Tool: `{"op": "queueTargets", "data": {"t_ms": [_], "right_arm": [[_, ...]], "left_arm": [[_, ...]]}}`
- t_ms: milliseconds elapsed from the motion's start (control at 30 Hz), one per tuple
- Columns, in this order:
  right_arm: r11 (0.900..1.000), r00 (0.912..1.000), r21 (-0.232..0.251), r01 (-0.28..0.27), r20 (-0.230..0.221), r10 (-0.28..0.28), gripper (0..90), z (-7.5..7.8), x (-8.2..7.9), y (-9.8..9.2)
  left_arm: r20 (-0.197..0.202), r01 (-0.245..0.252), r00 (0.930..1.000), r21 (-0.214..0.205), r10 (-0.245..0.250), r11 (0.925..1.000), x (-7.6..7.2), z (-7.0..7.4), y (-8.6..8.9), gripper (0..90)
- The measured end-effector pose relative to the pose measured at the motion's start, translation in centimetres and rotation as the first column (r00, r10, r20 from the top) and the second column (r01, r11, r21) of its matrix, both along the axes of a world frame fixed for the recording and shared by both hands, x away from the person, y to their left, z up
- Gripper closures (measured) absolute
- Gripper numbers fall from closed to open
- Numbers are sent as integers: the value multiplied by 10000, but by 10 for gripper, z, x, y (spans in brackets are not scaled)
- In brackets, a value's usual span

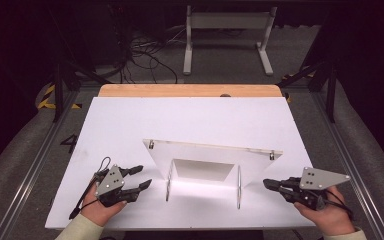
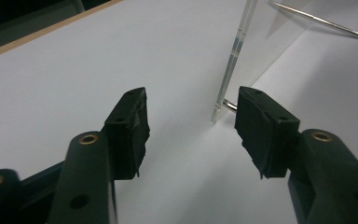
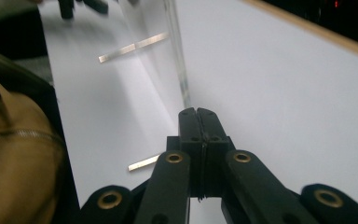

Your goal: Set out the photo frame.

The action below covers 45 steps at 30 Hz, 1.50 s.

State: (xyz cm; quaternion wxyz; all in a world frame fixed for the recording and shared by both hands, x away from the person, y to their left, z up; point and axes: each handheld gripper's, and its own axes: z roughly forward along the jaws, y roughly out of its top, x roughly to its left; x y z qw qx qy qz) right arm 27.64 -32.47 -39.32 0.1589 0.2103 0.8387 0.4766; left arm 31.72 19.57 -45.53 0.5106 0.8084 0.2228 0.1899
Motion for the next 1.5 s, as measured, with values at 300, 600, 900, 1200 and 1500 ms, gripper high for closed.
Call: {"op": "queueTargets", "data": {"t_ms": [300,600,900,1200,1500], "right_arm": [[9950,9944,-960,289,-989,-384,897,-45,7,32],[9923,9810,-637,1060,-1561,-1148,898,-62,16,38],[9857,9722,-855,1451,-1730,-1581,899,-67,20,43],[9787,9664,-839,1871,-1629,-1987,899,-67,30,51],[9664,9608,-1105,2321,-1286,-2455,900,-63,52,66]], "left_arm": [[-582,-432,9974,-98,426,9990,11,-1,-10,640],[-796,-504,9956,-2,502,9987,27,-1,-28,898],[-802,2,9968,14,-1,10000,26,1,-35,900],[-748,-22,9972,177,35,9998,26,2,-34,900],[-701,-74,9975,322,96,9995,25,2,-32,900]]}}
